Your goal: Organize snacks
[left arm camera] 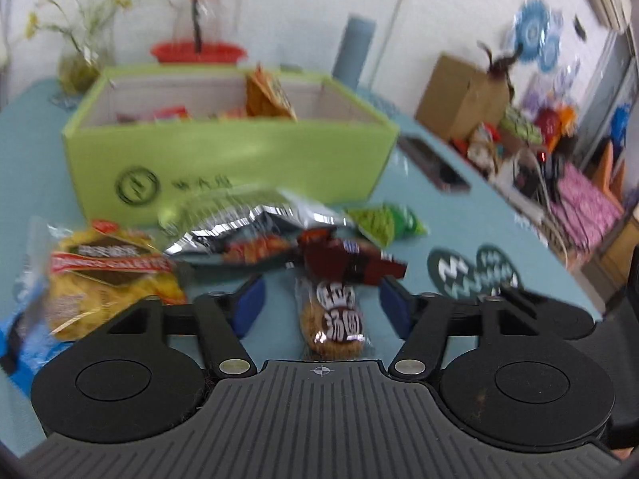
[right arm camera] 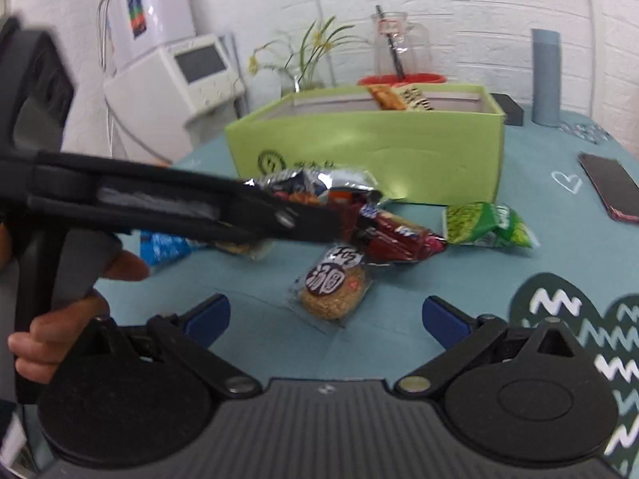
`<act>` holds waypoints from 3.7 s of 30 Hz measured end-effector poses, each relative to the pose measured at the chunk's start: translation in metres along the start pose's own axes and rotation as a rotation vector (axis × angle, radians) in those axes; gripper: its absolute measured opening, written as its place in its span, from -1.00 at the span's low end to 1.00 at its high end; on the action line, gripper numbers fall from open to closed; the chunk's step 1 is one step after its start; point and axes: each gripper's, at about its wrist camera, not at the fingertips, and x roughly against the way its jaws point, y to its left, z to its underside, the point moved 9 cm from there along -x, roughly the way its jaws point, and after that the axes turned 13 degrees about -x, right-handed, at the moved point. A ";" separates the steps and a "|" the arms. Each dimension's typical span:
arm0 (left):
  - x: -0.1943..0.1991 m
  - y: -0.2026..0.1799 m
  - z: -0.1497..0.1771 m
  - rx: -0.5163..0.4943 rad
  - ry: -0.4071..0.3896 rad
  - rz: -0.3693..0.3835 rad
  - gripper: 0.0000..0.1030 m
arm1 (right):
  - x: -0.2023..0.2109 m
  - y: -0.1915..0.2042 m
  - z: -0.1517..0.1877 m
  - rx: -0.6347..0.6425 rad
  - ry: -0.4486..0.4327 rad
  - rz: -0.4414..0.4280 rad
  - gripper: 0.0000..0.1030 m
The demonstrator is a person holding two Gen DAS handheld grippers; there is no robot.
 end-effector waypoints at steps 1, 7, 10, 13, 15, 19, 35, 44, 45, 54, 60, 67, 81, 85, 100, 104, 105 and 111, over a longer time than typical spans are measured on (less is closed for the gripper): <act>-0.008 0.002 0.002 0.014 0.039 0.012 -0.21 | -0.006 0.003 0.000 0.030 0.012 0.007 0.98; -0.019 0.007 0.013 0.008 0.099 0.074 -0.35 | -0.026 0.014 0.004 0.065 0.048 -0.052 0.98; -0.002 0.007 0.029 0.015 0.113 0.105 -0.68 | -0.019 0.033 0.014 0.079 0.063 -0.100 0.95; 0.022 0.008 0.050 0.037 0.103 0.097 -0.69 | -0.008 0.055 0.030 0.121 0.071 -0.122 0.94; 0.039 0.006 0.065 0.049 0.086 0.080 -0.69 | -0.002 0.071 0.044 0.146 0.074 -0.136 0.95; 0.067 -0.003 0.091 0.078 0.053 0.042 -0.66 | 0.014 0.088 0.068 0.185 0.079 -0.156 0.98; 0.080 0.000 0.093 0.143 0.032 -0.054 0.18 | 0.027 0.083 0.079 0.072 0.037 -0.051 0.98; 0.072 0.000 0.096 0.132 0.028 -0.042 0.23 | 0.021 0.083 0.078 0.114 0.049 -0.004 0.98; 0.072 -0.001 0.096 0.128 0.027 -0.044 0.25 | 0.021 0.083 0.078 0.114 0.047 0.015 0.98; 0.080 -0.005 0.098 0.103 0.036 -0.024 0.24 | 0.022 0.076 0.078 0.095 0.045 0.073 0.98; 0.090 -0.007 0.093 0.050 -0.002 0.003 0.31 | 0.031 0.075 0.074 0.011 0.036 0.030 0.97; 0.076 -0.010 0.096 0.084 0.018 0.090 0.13 | 0.030 0.084 0.078 0.072 0.038 0.054 0.50; 0.085 0.030 0.005 0.119 -0.113 0.027 -0.80 | 0.018 0.095 -0.026 0.183 -0.117 -0.015 0.21; 0.069 0.058 -0.074 0.072 -0.181 -0.020 -0.78 | -0.008 0.087 -0.103 0.238 -0.191 0.004 0.25; -0.032 0.138 -0.123 0.094 -0.107 -0.122 0.27 | -0.113 0.040 -0.165 0.269 -0.093 0.013 0.67; 0.017 0.120 -0.132 0.081 -0.208 -0.123 0.46 | -0.059 0.046 -0.161 0.262 -0.203 -0.019 0.81; 0.029 0.114 -0.131 0.073 -0.229 -0.127 0.54 | -0.041 0.049 -0.156 0.254 -0.229 -0.029 0.81; 0.058 0.079 -0.080 0.074 -0.218 -0.087 0.59 | 0.011 0.050 -0.098 0.202 -0.216 -0.080 0.98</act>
